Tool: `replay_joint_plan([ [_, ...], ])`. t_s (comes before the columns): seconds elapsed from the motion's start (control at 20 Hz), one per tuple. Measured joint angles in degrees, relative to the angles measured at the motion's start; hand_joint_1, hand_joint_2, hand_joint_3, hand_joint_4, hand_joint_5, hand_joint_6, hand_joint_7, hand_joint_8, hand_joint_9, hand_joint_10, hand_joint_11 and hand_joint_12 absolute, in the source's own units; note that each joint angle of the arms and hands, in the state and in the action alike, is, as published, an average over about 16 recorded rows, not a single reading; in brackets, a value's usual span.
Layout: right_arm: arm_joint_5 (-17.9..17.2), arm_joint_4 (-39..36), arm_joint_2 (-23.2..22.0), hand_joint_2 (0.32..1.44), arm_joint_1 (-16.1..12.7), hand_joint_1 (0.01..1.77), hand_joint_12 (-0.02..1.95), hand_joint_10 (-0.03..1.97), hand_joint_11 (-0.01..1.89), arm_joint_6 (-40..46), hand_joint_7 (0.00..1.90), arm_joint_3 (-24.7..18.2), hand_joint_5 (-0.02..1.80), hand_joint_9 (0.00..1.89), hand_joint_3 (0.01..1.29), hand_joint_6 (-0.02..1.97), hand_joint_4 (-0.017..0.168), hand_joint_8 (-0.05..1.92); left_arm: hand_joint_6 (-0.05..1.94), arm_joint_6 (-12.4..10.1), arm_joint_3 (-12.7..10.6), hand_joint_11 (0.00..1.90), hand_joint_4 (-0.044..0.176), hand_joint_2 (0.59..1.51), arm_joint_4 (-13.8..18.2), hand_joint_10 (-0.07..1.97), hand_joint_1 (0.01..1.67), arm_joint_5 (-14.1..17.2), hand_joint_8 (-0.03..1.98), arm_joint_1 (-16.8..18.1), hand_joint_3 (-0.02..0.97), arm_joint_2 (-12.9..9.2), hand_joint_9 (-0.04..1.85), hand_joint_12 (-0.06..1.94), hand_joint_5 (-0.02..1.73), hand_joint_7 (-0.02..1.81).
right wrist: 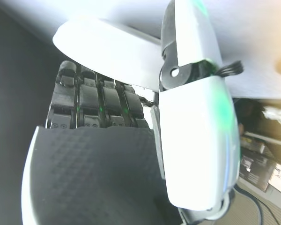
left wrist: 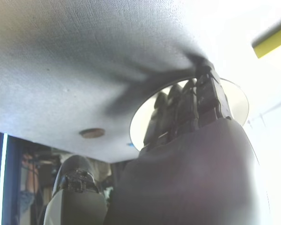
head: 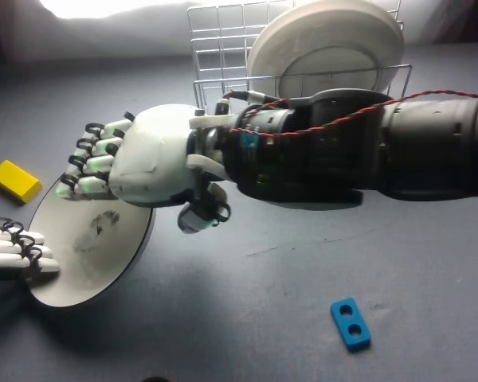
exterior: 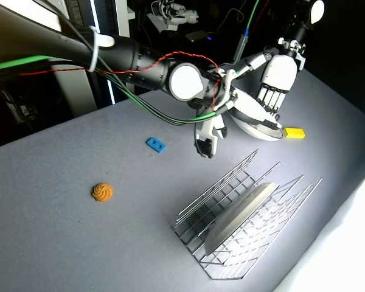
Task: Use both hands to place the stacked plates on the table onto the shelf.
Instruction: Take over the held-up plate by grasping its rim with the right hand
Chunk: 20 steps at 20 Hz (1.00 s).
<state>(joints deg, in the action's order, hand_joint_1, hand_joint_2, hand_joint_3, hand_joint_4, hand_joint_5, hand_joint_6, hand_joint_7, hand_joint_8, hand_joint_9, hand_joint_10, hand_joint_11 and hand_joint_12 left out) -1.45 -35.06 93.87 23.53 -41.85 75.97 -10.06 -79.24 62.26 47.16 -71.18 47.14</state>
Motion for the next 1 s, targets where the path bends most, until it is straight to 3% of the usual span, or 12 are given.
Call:
replay_joint_plan([
  [0.25,-1.2,0.9,3.6,0.96,0.3,1.29,0.01,0.02,0.01,0.0,0.02,4.0,0.06,0.02,0.01,0.03,0.0,0.01,0.01,0.0,-0.1,0.02,-0.002,1.032,0.2,-0.07,0.01,0.1,-0.01,0.2,0.02,0.1,-0.03,0.01,0.02,-0.01],
  [0.5,-2.0,1.7,6.3,0.96,0.7,1.28,0.25,0.02,0.02,-0.1,0.1,6.6,0.15,0.09,0.01,0.03,0.001,0.01,0.01,0.0,-0.3,0.02,-0.002,1.033,0.4,-0.07,0.01,0.1,-0.01,0.3,0.02,0.2,-0.03,0.01,0.01,-0.01],
  [0.75,-3.0,1.9,8.0,0.95,0.9,1.26,0.55,0.01,0.15,-0.2,0.32,8.3,0.36,0.31,0.01,0.03,-0.001,0.0,0.0,-0.1,-0.3,0.02,-0.003,1.034,0.5,-0.06,0.01,0.1,-0.01,0.4,0.02,0.2,-0.03,0.01,0.01,-0.01],
  [1.0,-4.4,2.1,8.7,0.94,1.0,1.25,0.84,0.01,0.37,-0.4,0.6,9.6,0.58,0.61,0.01,0.16,0.0,0.05,-0.02,-0.2,-0.3,0.02,-0.005,1.034,0.5,-0.06,0.01,0.1,-0.01,0.5,0.02,0.2,-0.03,0.01,0.0,-0.01],
])
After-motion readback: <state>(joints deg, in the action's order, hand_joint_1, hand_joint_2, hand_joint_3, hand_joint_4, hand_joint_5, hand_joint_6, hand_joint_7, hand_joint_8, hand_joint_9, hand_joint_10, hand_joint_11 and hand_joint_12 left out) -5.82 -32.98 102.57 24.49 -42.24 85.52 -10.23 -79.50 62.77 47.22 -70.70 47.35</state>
